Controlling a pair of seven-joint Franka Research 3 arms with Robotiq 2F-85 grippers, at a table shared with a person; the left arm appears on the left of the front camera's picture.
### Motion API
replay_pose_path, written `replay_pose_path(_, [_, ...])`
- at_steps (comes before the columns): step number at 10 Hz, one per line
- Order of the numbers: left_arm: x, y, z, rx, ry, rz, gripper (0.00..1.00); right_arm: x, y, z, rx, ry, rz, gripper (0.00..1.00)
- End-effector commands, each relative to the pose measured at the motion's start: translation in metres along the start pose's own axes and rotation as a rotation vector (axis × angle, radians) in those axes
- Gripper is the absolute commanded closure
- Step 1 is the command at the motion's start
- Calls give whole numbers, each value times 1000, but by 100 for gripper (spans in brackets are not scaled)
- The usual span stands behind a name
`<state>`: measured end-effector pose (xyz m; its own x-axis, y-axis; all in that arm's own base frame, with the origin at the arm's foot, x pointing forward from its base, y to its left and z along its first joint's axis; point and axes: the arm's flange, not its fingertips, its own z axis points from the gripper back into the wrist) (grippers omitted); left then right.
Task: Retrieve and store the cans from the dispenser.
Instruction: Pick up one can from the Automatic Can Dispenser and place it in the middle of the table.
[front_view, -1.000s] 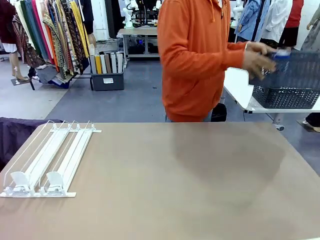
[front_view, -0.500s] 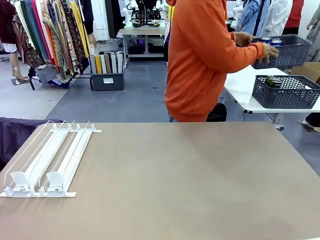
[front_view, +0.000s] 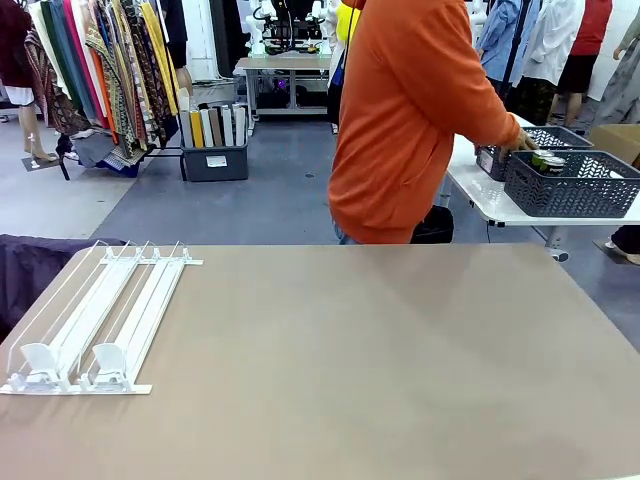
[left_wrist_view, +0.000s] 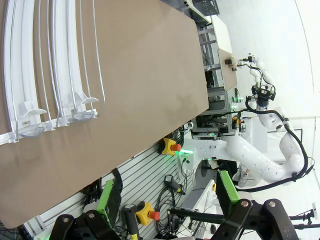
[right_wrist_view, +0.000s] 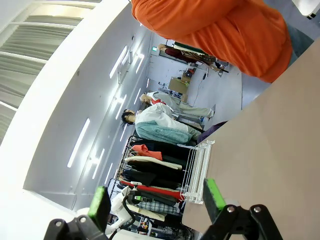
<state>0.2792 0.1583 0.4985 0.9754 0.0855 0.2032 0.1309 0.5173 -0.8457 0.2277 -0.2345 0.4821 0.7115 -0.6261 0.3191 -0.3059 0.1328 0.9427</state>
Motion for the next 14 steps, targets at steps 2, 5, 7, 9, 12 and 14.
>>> replay_pose_path(2, [0, -2, 1, -19, -7, -12, 0, 3, 2, -2, 20, -13, 20, 0])
replay_pose_path(5, [0, -2, 1, -19, -7, -12, 0, 3, 2, -2, 20, -13, 20, 0])
replay_pose_path(7, [0, -2, 1, -19, -7, -12, 0, 3, 2, -2, 20, -13, 20, 0])
replay_pose_path(9, [0, -2, 1, -19, -7, -12, 0, 3, 2, -2, 20, -13, 20, 0])
replay_pose_path(12, [0, -2, 1, -19, -7, -12, 0, 3, 2, -2, 20, -13, 20, 0])
replay_pose_path(14, [0, -2, 1, -19, -7, -12, 0, 3, 2, -2, 20, -13, 20, 0])
